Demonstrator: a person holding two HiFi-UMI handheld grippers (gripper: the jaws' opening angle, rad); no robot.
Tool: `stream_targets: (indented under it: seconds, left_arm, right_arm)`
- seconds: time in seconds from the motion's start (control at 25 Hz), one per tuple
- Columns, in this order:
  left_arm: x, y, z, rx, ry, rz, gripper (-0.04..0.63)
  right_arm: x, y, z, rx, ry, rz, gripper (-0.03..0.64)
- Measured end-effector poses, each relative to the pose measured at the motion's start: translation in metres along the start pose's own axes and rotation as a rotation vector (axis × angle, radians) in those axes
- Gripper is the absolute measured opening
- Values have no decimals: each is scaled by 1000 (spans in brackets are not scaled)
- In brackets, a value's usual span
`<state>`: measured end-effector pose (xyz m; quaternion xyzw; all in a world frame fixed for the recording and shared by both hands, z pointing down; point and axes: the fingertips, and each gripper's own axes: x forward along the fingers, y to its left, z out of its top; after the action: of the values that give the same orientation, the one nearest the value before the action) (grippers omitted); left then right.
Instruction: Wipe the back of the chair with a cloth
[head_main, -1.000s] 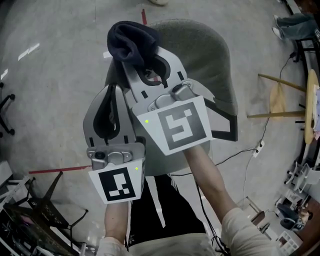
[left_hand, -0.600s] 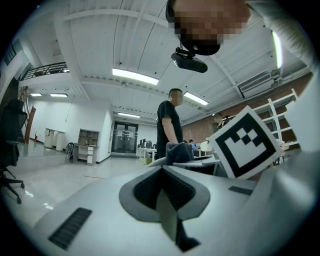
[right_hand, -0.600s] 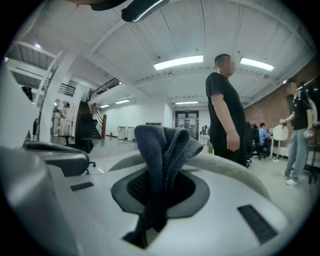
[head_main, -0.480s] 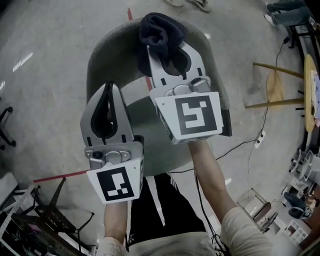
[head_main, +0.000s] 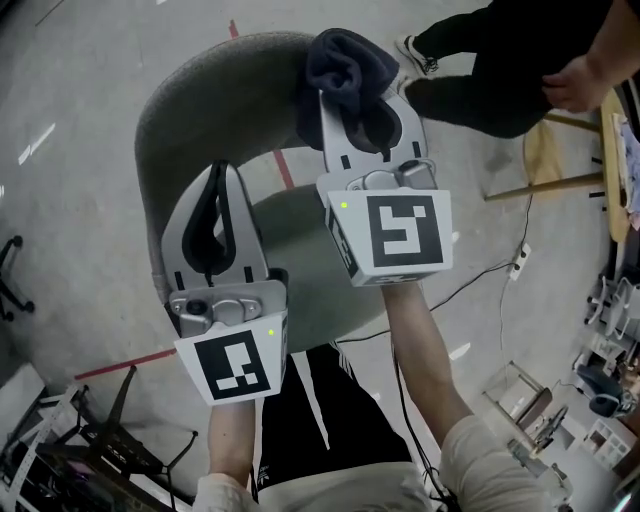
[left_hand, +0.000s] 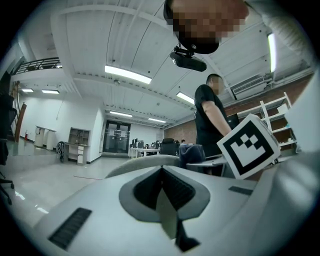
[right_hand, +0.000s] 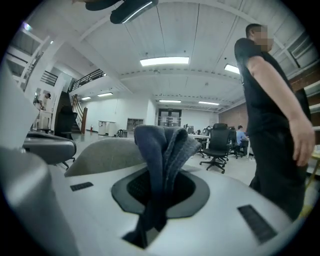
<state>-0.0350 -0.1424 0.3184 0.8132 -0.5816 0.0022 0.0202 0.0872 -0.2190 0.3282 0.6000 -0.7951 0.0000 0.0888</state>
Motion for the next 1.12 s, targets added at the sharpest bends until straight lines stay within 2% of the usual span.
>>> stream_targets:
  seconds: [0.44,0.64,0.8,0.92,1.12]
  left_arm:
    - [2,-9,-1,-1,1,-13,15]
    - [-5,-2,-6,-6,4,5,15]
    - [-13,6,-6,0,7,32,15]
    - [-25,17,-7,5,15,76,15]
    - [-43,42,-17,-5,27,136,15]
  right_arm:
    - [-19,-28,-11,4,19,-84,54]
    - [-21,-27,-10,-1,14,-88,54]
    - [-25,1,1,-13,-20,1,54]
    - [-23,51,8,5,-57,129,54]
    - [-17,129,1,53,-60,326,54]
